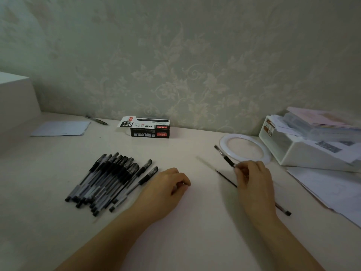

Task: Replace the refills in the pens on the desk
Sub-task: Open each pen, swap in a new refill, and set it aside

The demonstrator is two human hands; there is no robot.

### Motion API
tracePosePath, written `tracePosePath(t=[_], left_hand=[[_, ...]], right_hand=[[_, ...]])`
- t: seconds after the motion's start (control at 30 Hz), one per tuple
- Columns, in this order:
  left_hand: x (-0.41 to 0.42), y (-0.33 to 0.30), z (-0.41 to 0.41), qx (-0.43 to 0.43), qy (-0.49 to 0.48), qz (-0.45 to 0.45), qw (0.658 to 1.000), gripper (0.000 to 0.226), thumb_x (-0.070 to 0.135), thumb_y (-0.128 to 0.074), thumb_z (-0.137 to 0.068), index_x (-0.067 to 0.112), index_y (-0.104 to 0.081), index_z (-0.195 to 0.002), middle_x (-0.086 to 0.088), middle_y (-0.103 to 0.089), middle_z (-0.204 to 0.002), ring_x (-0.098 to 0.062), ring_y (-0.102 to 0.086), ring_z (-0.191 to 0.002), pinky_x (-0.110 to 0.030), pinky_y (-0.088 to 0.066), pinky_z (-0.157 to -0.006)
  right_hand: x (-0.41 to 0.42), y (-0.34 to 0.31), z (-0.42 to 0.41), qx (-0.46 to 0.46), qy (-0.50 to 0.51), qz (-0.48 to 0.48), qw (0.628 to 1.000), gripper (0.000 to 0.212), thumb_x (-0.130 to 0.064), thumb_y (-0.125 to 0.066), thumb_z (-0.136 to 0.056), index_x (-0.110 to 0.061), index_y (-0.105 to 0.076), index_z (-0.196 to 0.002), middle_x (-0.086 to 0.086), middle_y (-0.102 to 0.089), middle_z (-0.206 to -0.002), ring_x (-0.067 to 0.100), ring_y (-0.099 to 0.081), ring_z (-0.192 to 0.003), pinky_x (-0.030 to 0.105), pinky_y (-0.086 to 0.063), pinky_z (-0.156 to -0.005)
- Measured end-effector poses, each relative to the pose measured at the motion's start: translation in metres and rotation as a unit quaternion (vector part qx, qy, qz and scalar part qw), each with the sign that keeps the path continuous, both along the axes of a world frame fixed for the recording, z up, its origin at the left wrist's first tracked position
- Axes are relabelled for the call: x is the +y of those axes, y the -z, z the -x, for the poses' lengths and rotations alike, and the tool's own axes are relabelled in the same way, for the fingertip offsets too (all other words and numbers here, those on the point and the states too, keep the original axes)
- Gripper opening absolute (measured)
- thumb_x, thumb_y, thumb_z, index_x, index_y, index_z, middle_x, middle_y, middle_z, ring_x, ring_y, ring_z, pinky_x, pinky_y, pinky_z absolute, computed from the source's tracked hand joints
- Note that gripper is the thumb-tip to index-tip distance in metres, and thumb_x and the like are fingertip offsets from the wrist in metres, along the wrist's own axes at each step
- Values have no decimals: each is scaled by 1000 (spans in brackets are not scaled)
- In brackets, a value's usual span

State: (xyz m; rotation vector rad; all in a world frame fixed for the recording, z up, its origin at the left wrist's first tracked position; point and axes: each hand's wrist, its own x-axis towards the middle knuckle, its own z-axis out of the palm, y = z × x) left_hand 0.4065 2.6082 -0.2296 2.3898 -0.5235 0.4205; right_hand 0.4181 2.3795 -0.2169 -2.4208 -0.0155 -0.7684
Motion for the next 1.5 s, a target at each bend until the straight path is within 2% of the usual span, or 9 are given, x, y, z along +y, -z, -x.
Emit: tracePosePath(t=[0.13, 0.27, 0.4, 0.53, 0.7, 0.93, 1.1, 1.3, 1.5], left_hand=[[13, 1, -6, -14, -103, -15, 994, 10, 23, -59, -92, 23, -69, -91, 13, -49, -78, -5, -49, -70, -31, -50, -70], [10, -2, -6, -50, -135, 10, 990, 13, 28, -60, -92, 20, -69, -92, 8, -56, -84, -6, -50, -66, -28, -49, -67], [-10, -4, 4, -30, -46, 46, 997, 30, 50, -51, -91, 27, -63, -106, 15, -56, -89, -2, -56, -71, -21, -47, -65], [-16, -5, 8, -6, 34, 32, 999, 23, 36, -50, -97, 26, -58, -116, 17, -58, -84, -4, -54, -74, -25, -46, -67], [-10, -7, 8, -27, 15, -22, 999, 20, 33, -42, -101, 25, -58, -109, 12, -58, -98, -8, -54, -85, -32, -45, -74], [-11, -7, 10, 1, 33, -21, 999, 9, 33, -46, -99, 28, -50, -93, 16, -49, -80, -2, -47, -70, -18, -32, -58], [-10, -8, 11, -4, -13, -99, 995, 21, 57, -32, -95, 41, -32, -81, 15, -45, -60, -7, -44, -58, -23, -24, -47], [-14, -8, 12, -30, -106, -128, 986, 67, 79, -15, -81, 20, -44, -67, 3, -42, -48, -9, -42, -46, -26, -19, -42], [-15, -8, 13, -3, -188, -108, 976, 79, 89, -17, -74, 16, -36, -52, 1, -39, -42, -9, -40, -40, -25, -20, -41]], right_hand=[[18, -3, 2, -6, -100, -180, 979, 5, -20, -58, -96, -25, -61, -93, -9, -59, -92, 2, -53, -77, 10, -41, -67], [26, 2, 0, 91, -145, -326, 930, 7, -25, -57, -97, -21, -61, -94, -8, -63, -75, -3, -55, -60, 16, -46, -61], [35, 7, 1, 162, -211, -438, 859, 12, -15, -58, -96, -4, -63, -98, 1, -70, -71, 8, -66, -65, 20, -54, -66], [43, 12, 7, 227, -295, -398, 838, 5, -13, -63, -93, -11, -67, -95, 8, -75, -85, 17, -72, -79, 20, -54, -70], [39, 10, 3, 179, -230, -430, 854, 18, -32, -63, -92, -22, -67, -78, 1, -65, -71, 9, -54, -61, 23, -43, -59], [36, 6, 5, 219, -293, -434, 823, 11, -13, -63, -92, -13, -68, -82, 11, -69, -74, 13, -57, -62, 20, -46, -58], [36, 4, 7, 222, -323, -426, 816, 8, -15, -65, -90, -9, -68, -85, 8, -68, -73, 11, -57, -65, 20, -46, -63], [37, 4, 11, 193, -351, -387, 831, 8, -16, -65, -90, -13, -68, -83, 6, -63, -69, 11, -56, -66, 18, -46, -63], [37, 6, 9, 136, -339, -398, 841, 15, -9, -60, -94, -15, -65, -81, 3, -62, -68, 10, -54, -63, 17, -45, -60]])
